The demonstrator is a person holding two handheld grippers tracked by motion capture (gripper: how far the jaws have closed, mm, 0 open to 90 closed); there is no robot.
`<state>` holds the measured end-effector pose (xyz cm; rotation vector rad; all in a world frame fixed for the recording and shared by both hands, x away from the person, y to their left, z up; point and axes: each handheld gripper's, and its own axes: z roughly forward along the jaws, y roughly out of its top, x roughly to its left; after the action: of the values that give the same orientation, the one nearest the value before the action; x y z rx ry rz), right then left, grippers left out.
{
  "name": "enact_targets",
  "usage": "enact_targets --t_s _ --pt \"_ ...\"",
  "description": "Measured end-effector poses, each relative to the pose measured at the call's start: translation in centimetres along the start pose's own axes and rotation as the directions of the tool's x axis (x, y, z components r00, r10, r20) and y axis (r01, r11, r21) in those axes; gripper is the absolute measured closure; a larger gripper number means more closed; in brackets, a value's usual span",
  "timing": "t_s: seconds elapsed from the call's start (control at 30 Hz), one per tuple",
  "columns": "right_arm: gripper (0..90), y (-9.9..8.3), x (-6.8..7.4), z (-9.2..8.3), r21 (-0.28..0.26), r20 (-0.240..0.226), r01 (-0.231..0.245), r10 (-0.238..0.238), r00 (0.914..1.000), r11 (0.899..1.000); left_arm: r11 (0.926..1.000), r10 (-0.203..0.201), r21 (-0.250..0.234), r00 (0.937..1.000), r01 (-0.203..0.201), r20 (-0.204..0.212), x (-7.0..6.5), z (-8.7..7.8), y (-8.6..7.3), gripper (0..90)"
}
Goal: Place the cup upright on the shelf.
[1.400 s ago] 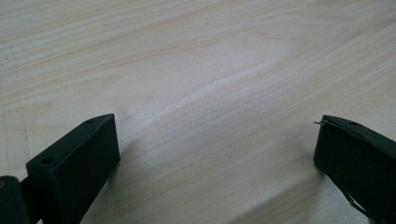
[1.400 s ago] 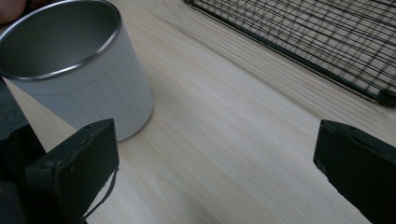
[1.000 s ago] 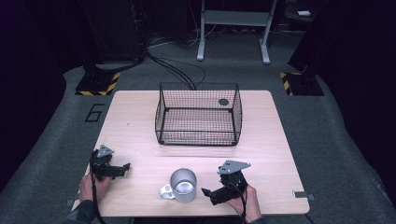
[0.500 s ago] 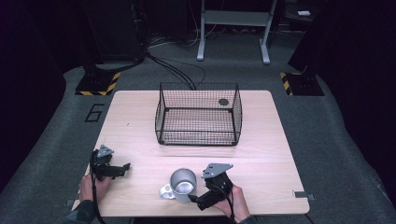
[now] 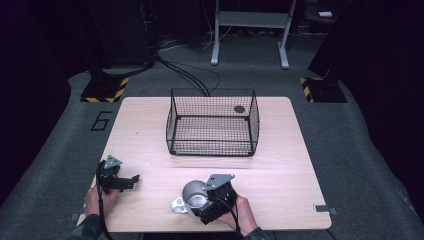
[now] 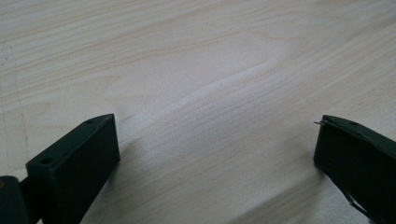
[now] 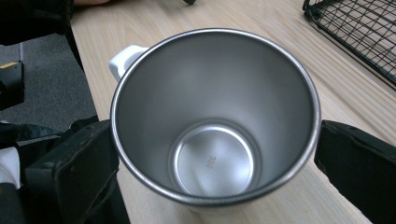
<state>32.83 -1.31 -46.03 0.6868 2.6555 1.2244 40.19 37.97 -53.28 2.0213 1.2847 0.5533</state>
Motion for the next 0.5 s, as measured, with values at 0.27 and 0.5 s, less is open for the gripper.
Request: enact_targets --t_s 0.27,0.5 --pt "0.0 0.6 0.2 0.9 0.015 0.009 -0.005 0.005 0.9999 1.000 1.0000 0.000 0.000 1.0000 0.000 0.000 0.0 0.0 0.0 0.2" --pt "0.0 1.0 0.2 1.3 0.030 0.017 0.027 -0.027 0.9995 0.999 1.0000 0.000 0.000 1.0000 0.000 0.000 0.0 0.0 0.0 0.2"
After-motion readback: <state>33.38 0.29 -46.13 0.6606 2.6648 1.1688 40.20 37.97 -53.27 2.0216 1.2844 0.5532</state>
